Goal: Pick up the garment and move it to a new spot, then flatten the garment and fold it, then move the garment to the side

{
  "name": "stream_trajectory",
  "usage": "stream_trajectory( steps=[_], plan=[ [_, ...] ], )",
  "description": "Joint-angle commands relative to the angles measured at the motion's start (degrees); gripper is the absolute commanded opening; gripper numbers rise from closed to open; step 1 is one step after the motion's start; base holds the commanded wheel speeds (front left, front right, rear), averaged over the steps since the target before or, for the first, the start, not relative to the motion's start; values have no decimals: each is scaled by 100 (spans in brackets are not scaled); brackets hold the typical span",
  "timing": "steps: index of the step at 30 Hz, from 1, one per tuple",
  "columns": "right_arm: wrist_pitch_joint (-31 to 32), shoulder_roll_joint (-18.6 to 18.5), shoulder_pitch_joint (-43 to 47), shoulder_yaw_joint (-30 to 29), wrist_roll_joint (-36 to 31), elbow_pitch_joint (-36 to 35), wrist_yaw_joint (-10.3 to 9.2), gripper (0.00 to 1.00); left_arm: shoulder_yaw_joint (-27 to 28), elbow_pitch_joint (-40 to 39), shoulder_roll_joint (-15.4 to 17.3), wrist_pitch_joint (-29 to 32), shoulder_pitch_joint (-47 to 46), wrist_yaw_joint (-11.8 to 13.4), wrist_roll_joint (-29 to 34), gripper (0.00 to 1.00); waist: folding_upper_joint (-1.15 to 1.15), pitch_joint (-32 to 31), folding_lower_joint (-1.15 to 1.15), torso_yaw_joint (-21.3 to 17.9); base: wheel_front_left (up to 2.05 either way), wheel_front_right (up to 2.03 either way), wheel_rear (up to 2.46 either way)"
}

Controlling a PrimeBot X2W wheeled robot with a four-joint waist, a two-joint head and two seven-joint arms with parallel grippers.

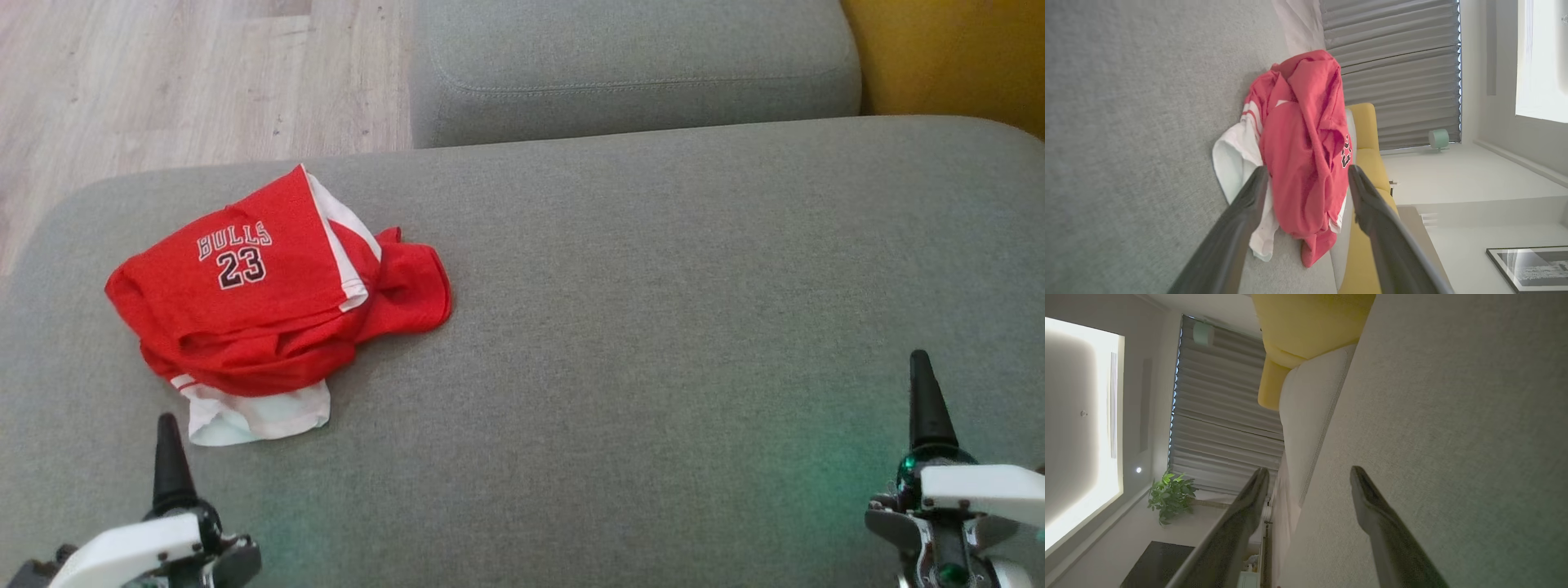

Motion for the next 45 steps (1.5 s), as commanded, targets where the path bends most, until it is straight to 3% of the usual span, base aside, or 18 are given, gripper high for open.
stream_trajectory(
  steps=[1, 14, 27, 45],
  plan=[
    [-85, -34, -265, 41, -301, -275, -1, 100, 120, -298, 43, -73, -294, 49, 203, 100, 0, 5, 0, -2, 0, 0, 0],
    [-304, -39, -298, 258, -2011, -789, -2, 100, -378, -943, 49, -291, -309, 408, 1698, 100, 0, 66, 0, 9, 0, 0, 0],
    [-507, -43, -262, 496, -3291, -994, -2, 100, -920, -1067, 54, -493, -361, 522, 3328, 100, 0, 126, 0, 30, 0, 0, 0],
    [-828, -50, -264, 848, -5078, -1114, -3, 100, -1579, -1257, 206, -812, -500, 706, 5127, 100, 0, 156, 0, -29, 0, 0, 0]
  ],
)
